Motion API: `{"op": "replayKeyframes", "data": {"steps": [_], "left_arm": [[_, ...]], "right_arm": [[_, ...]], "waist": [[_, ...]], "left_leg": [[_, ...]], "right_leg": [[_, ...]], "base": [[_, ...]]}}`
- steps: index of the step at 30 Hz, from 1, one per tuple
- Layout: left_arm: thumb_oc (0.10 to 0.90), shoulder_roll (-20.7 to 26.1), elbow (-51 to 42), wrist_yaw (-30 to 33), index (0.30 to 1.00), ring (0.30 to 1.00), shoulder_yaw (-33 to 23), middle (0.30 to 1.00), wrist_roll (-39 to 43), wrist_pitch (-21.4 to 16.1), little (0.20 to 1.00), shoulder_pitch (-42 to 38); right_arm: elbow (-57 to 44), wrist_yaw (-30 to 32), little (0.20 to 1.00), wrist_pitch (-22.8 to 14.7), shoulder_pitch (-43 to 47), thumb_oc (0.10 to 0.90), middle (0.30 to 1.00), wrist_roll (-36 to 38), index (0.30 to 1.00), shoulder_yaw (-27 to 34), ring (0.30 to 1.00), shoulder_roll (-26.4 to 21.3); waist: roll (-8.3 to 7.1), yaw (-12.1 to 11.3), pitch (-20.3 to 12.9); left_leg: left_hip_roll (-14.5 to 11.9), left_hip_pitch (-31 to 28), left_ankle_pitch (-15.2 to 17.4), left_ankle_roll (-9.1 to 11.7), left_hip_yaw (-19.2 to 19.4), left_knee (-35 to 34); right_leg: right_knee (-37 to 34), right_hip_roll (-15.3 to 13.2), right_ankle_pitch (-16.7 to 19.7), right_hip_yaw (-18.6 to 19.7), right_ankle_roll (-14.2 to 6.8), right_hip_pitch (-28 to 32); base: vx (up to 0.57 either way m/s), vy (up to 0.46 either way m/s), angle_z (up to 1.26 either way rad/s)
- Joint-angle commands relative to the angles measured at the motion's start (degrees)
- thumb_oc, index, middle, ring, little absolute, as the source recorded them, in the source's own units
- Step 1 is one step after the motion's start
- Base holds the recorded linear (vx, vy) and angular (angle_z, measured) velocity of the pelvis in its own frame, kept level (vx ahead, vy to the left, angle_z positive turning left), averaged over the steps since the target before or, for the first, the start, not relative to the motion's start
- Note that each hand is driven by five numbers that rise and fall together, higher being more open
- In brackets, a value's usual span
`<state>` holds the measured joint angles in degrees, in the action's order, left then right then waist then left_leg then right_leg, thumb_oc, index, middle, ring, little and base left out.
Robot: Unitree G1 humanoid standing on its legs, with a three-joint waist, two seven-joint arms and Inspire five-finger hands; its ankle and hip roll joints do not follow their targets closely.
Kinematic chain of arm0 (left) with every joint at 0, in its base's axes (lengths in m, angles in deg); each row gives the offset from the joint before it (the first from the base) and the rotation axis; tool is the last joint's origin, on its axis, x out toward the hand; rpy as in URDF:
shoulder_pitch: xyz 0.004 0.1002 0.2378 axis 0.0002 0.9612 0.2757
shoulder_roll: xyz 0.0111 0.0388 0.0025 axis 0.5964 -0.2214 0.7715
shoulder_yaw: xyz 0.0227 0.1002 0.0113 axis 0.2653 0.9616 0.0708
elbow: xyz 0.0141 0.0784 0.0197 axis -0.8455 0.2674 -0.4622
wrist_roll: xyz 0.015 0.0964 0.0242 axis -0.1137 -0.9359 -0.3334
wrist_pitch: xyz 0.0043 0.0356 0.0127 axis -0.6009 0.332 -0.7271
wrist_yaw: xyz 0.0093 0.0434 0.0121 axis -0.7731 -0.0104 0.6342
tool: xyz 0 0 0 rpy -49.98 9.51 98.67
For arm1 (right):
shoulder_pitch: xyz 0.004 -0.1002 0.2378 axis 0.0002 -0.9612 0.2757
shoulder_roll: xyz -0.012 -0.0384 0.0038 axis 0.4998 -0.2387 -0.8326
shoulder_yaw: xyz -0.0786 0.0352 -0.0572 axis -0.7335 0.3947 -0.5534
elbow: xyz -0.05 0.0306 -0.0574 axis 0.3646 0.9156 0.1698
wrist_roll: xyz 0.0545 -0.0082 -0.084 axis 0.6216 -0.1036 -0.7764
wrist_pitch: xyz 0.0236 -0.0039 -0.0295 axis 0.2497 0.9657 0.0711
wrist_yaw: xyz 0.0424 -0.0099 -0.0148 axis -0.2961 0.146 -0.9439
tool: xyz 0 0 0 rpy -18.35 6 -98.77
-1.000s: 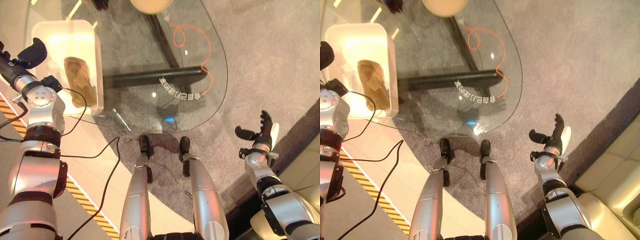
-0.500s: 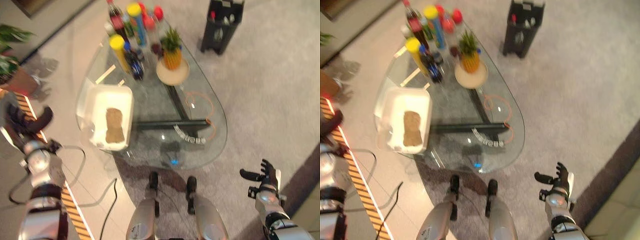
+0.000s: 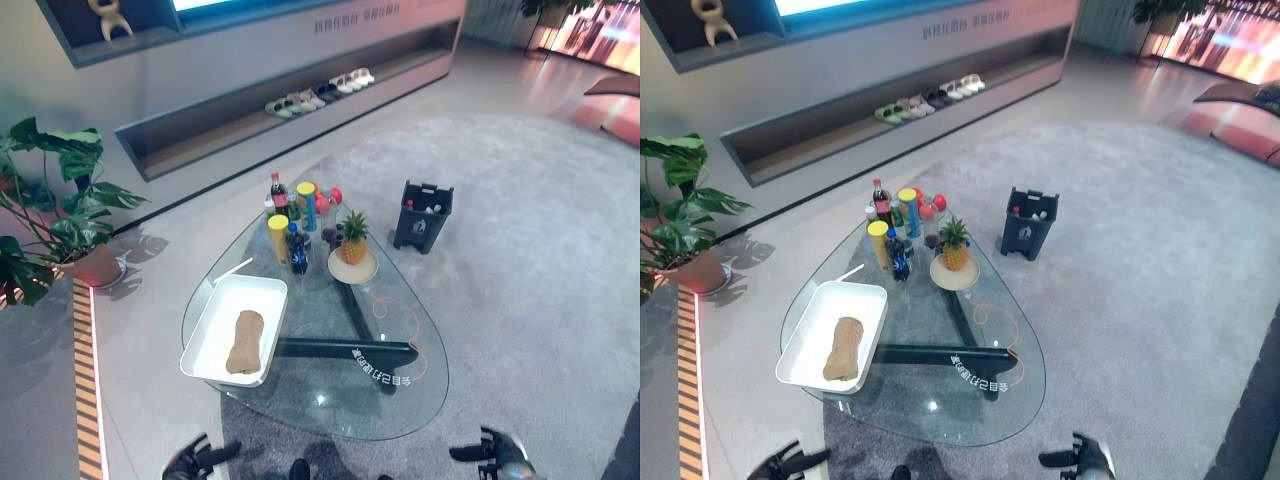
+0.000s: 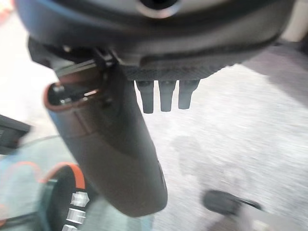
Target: Wipe the table with a cloth and put it in the basket.
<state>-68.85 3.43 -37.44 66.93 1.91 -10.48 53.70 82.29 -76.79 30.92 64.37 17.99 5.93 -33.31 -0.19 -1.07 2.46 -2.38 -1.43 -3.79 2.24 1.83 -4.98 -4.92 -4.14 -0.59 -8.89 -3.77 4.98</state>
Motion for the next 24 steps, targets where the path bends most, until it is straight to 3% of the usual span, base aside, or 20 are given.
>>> {"op": "replayKeyframes", "data": {"steps": [1, 13, 24], "left_arm": [[0.800, 1.0, 4.0, 0.6, 0.900, 0.900, 0.4, 0.900, -5.3, 1.7, 0.900, -4.1], [0.800, -0.5, 4.3, 0.0, 0.900, 0.900, 3.7, 0.900, -6.1, 3.6, 0.900, -4.6], [0.800, -1.0, 4.3, 0.8, 0.900, 0.900, 4.5, 0.900, -6.5, 3.5, 0.900, -4.8]], "right_arm": [[2.1, -1.0, 0.900, 0.7, 1.7, 0.800, 0.900, -1.6, 0.900, 0.1, 0.900, -1.5], [4.0, -2.2, 0.900, 4.9, 1.9, 0.800, 0.900, -5.2, 0.900, -2.4, 0.900, -0.5], [4.3, -3.0, 0.900, 5.9, 2.0, 0.800, 0.900, -6.2, 0.900, -4.2, 0.900, 0.1]], "waist": [[0.48, 0.2, -0.2], [0.89, 0.9, -0.3], [0.53, 0.9, -0.6]], "left_leg": [[1.6, -1.6, 4.9, -0.2, 1.5, 1.7], [1.4, -3.1, 5.6, -0.2, 1.9, 1.2], [1.1, -3.2, 5.3, 0.1, 1.8, 0.8]], "right_leg": [[5.8, -0.9, -2.0, -1.4, -1.1, -1.6], [4.6, -1.3, -1.6, -0.7, -1.5, -0.5], [3.4, -1.3, -0.6, -0.3, -1.7, -0.6]], "base": [[0.05, 0.017, -0.09], [0.01, 0.020, -0.05], [0.00, 0.001, -0.01]]}}
